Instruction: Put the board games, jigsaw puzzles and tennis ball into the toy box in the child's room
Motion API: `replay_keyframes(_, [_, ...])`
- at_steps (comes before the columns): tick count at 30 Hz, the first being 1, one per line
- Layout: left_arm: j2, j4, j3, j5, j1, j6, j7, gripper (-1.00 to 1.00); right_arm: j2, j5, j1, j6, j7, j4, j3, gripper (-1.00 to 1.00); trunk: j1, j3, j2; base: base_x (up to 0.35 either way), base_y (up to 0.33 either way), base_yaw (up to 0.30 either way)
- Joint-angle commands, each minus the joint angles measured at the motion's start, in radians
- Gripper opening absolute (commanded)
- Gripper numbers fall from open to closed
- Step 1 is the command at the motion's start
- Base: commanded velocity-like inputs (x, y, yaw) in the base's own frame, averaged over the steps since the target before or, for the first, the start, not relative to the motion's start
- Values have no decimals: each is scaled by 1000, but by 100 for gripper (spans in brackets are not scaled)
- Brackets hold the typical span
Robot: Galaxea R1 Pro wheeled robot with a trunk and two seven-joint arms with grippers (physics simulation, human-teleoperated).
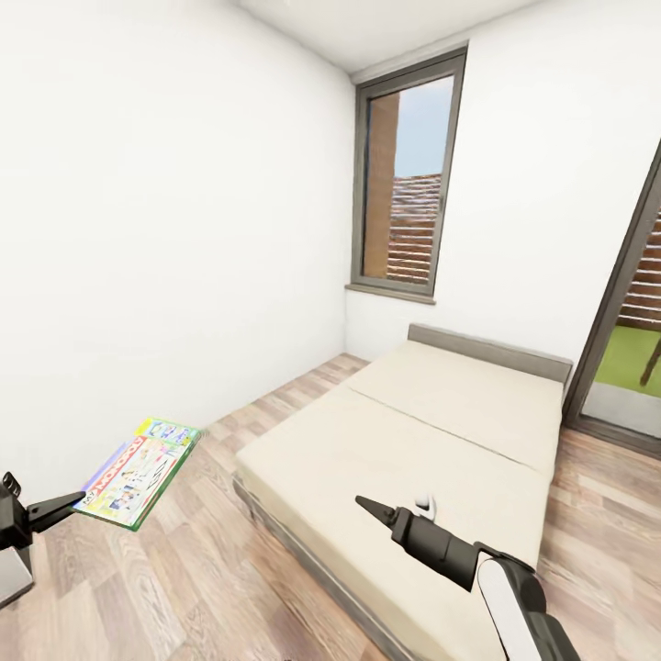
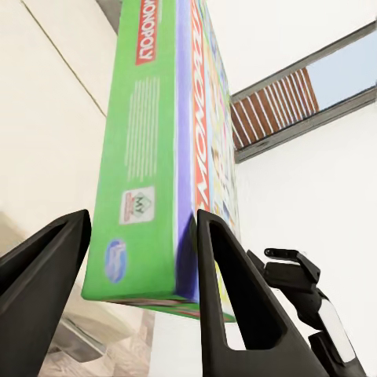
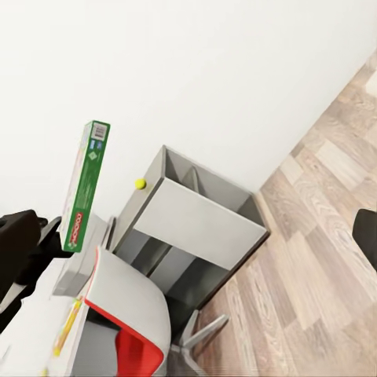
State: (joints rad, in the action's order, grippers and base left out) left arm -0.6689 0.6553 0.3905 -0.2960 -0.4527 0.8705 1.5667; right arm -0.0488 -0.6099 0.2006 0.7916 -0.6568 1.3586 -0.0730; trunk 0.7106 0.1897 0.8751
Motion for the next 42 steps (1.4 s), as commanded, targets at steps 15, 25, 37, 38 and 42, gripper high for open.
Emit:
replay_keyframes(15, [0, 0, 1, 0, -1, 8, 4, -100, 0, 1, 0, 6, -3, 2, -2, 100, -57, -46, -104, 0, 0, 292])
replay_keyframes(25, [1, 0, 0, 0, -1, 6, 4, -100, 1, 1, 0, 5, -4, 2, -2, 100, -96, -77, -174, 0, 0, 292])
replay_keyframes(37, [2, 0, -1, 0, -1, 5, 4, -100, -2, 1, 0, 5, -3, 2, -2, 100, -142, -115, -258, 0, 0, 292])
replay_keyframes(38, [2, 0, -1, 0, -1, 4, 4, -100, -2, 1, 0, 5, -3, 2, -1, 100, -146, -118, -265, 0, 0, 292])
replay_keyframes(42, [3, 0, -1, 0, -1, 4, 4, -100, -2, 1, 1, 5, -3, 2, -1, 100, -161, -130, -293, 0, 0, 292])
